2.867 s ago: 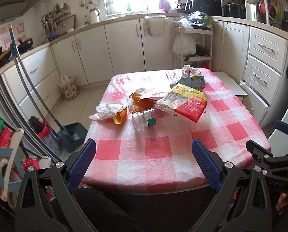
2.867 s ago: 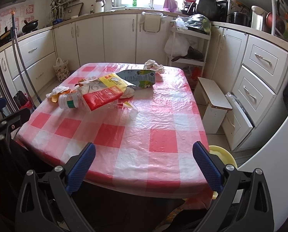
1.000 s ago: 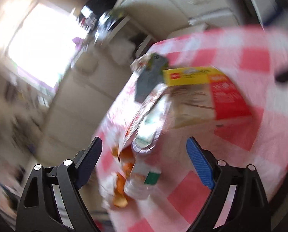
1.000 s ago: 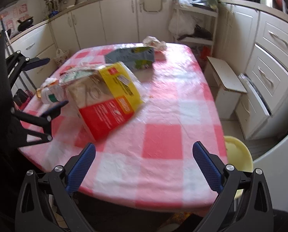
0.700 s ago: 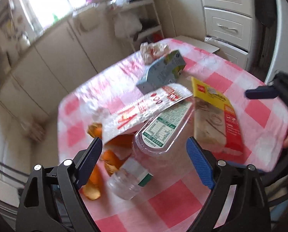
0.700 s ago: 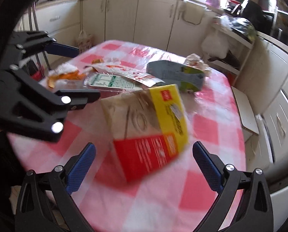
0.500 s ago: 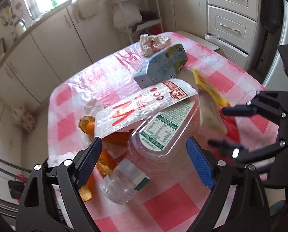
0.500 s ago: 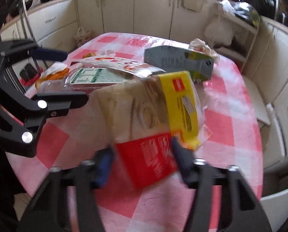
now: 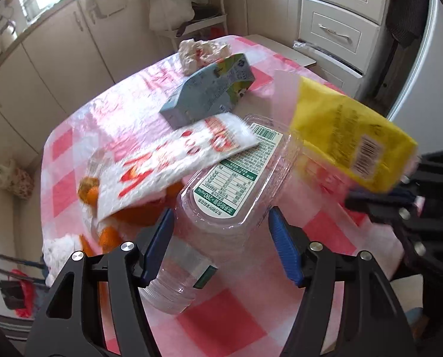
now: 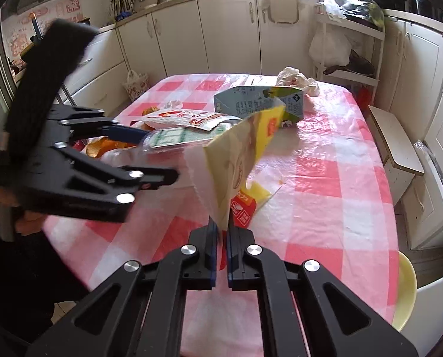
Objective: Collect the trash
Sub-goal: 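Carry the snack bag over the yellow bin and open the right tool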
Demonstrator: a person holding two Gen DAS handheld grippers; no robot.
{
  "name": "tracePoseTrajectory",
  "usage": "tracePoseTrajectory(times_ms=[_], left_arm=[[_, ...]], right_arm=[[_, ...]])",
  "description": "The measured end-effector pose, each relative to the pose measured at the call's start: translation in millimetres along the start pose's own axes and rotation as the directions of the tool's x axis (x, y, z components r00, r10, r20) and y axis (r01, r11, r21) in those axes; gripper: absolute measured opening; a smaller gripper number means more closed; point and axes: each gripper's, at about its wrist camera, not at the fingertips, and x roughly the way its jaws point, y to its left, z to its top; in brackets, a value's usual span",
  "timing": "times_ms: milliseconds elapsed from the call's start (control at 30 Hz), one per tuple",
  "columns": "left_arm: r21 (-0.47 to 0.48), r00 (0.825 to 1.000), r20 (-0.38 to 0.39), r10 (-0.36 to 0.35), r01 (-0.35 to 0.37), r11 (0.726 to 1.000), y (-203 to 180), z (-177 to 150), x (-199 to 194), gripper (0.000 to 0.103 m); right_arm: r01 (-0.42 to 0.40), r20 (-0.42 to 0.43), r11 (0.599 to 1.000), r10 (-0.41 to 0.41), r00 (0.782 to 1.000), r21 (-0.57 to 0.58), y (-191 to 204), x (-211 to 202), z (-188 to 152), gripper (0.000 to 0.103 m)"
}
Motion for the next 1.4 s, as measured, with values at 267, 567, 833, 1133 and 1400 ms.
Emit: tracePoseTrajectory(times_ms=[267, 567, 833, 1133, 1400], left_arm=[[0.027, 0.99, -0.013, -0.141, 0.141, 0.99, -30.5, 5.4, -8.6, 0.054], [-0.003, 0.998, 0.025, -0.061, 0.061, 0.998, -64.4, 20.2, 3.5, 0.059], [-0.013, 0.996, 0.051, -0.076, 0.077, 0.997, -71.0, 16.9, -7.5, 0.055], [-0.115, 0.985, 0.139, -0.105, 0.121, 0.986, -62.8, 21.2, -37.1, 0.055], [-0.128, 0.967, 0.186, -0.176, 0.202, 0.971, -94.3, 38.0, -39.6, 0.055]], right_arm=[[0.029, 0.041, 0.999, -0.03, 0.999, 0.027, -12.9, -30.7, -13.4, 0.005], [0.087, 0.067, 0.993, -0.093, 0.993, 0.08, -47.3, -63.9, -33.0, 0.005], [0.136, 0.093, 0.971, -0.156, 0.983, 0.197, -93.7, -86.6, -52.7, 0.005], [0.192, 0.111, 0.928, -0.238, 0.965, 0.319, -137.3, -103.7, -60.5, 0.005], [0.262, 0.01, 0.886, -0.288, 0.958, 0.381, -178.5, -98.8, -68.3, 0.005]])
